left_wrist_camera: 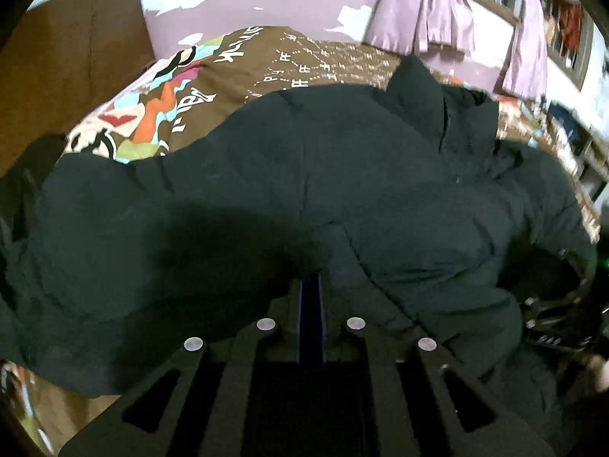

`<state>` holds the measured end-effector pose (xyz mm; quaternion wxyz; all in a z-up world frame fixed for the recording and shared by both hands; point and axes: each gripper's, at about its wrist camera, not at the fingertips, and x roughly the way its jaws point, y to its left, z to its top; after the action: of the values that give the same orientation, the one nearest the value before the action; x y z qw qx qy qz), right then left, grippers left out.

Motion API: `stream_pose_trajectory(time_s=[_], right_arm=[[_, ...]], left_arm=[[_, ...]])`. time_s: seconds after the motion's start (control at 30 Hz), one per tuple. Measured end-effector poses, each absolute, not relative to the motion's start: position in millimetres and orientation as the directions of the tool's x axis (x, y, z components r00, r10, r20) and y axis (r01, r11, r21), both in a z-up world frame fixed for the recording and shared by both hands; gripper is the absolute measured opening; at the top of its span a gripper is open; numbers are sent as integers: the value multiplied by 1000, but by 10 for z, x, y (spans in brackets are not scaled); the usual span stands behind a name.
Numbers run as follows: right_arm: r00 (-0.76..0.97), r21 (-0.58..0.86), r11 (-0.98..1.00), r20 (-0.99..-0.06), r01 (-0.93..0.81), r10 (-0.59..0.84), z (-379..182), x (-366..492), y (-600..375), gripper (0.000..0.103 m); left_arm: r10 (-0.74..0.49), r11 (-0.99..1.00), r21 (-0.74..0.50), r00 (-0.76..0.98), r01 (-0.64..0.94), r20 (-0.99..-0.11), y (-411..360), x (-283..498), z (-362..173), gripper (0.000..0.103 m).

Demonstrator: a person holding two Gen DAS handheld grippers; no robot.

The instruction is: Fold large clothes

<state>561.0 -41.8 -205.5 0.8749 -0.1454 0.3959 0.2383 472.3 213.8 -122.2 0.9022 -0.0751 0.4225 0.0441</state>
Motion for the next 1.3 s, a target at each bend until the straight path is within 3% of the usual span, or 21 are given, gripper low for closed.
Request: stream_pose_trajectory(time_s=[0.1, 0.17, 0.23, 0.3, 0.37, 0.43, 0.6, 0.7, 0.77, 1.03, 1.13, 1.3], right_arm=[[590, -78, 848, -752, -524, 296, -2037, 5576, -403, 98], [608, -96, 852, -742, -514, 283, -2034, 5545, -407, 100], [621, -114, 855, -736, -506, 269, -2025, 5524, -391, 101], [626, -120, 856, -734, -503, 265, -2019, 5516, -398, 102], [627, -120, 857, -733, -502, 265, -2015, 5515, -403, 103], [629, -121, 857, -731, -501, 264, -2013, 5513, -398, 103], [639, -123, 862, -724, -492, 261, -1981, 5507, -394, 103], [715, -165, 886, -661, -433, 227, -1774, 5415, -365, 103], [732, -124, 885, -620, -448, 284, -1581, 5348, -256, 103], [551, 85, 766, -644, -637, 530, -1352, 5284, 581, 103], [500, 30, 740, -719, -672, 483, -1672, 5241, 847, 103], [536, 16, 746, -686, -666, 493, -1811, 5194, 815, 103]], left_arm=[[35, 972, -130, 674, -193, -738, 2237, 4575, -1068, 9], [96, 952, -143, 711, -270, -697, 2321, 4377, -953, 21], [154, 919, -183, 744, -349, -650, 2427, 4173, -863, 76], [267, 837, -267, 782, -477, -563, 2638, 3849, -779, 86], [325, 740, -365, 775, -565, -542, 2874, 3666, -779, 89], [341, 656, -408, 732, -635, -590, 3113, 3636, -809, 90], [469, 437, -449, 623, -780, -626, 3657, 3362, -879, 90], [542, 325, -457, 559, -828, -627, 3915, 3175, -874, 90], [571, 221, -485, 515, -846, -639, 4082, 3029, -875, 90], [497, 30, -603, 535, -798, -683, 4617, 2649, -1160, 90], [445, -63, -607, 522, -792, -727, 4780, 2519, -1349, 90], [401, -121, -643, 555, -756, -729, 4921, 2401, -1493, 90]])
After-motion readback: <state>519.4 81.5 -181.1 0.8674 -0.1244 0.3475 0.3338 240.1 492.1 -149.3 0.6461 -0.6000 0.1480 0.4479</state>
